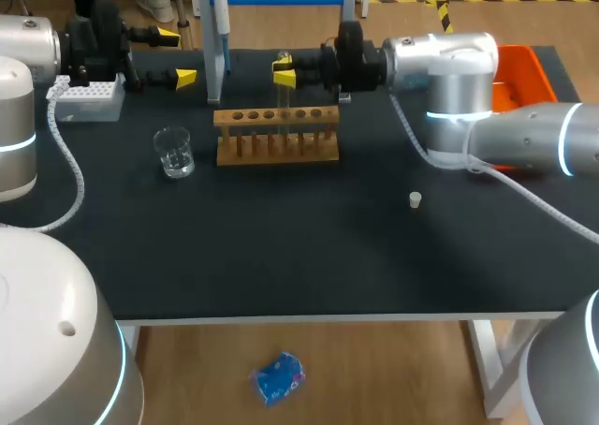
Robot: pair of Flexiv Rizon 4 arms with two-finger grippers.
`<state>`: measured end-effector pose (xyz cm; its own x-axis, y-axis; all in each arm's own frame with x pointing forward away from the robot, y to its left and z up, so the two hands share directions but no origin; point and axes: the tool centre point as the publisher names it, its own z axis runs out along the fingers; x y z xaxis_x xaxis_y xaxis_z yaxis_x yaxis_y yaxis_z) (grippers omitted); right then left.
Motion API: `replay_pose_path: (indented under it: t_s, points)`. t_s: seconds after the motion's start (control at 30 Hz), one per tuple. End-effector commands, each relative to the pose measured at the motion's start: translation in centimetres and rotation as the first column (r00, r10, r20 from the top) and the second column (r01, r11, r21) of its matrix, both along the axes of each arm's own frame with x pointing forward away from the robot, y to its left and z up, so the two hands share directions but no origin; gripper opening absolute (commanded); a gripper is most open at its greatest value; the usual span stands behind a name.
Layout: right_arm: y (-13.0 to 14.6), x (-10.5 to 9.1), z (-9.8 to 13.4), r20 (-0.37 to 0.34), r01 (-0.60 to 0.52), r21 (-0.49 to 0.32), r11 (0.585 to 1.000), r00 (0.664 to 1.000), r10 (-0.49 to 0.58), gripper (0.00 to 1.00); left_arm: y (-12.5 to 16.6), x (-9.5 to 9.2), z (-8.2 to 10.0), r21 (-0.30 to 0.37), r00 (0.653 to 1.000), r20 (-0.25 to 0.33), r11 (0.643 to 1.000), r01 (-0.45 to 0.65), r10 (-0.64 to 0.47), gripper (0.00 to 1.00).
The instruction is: Invert the test tube, pick up the pipette, mount the tip to pipette, aspirate from beaker and dispense into the tube, eject the tip, return the pipette, and cap with the stopper.
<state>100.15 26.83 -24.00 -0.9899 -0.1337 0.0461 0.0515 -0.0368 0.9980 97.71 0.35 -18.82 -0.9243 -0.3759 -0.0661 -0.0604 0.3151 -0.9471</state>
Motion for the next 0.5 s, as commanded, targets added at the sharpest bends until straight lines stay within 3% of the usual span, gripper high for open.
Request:
replay_pose_path:
  t_s: [0.03, 0.5]
  points:
    - [-0.2, -0.3, 0.8, 0.006, 0.006, -0.007, 1.000, 1.000, -0.006, 0.00, 0.1, 0.0, 0.1, 0.002, 1.000, -0.003, 1.000, 0.003, -0.003, 1.00]
    - [-0.2, -0.5, 3.3, 0.020, 0.008, 0.013, 1.000, 1.000, -0.008, 0.00, 0.1, 0.0, 0.1, 0.002, 1.000, -0.003, 1.000, 0.003, -0.003, 1.00]
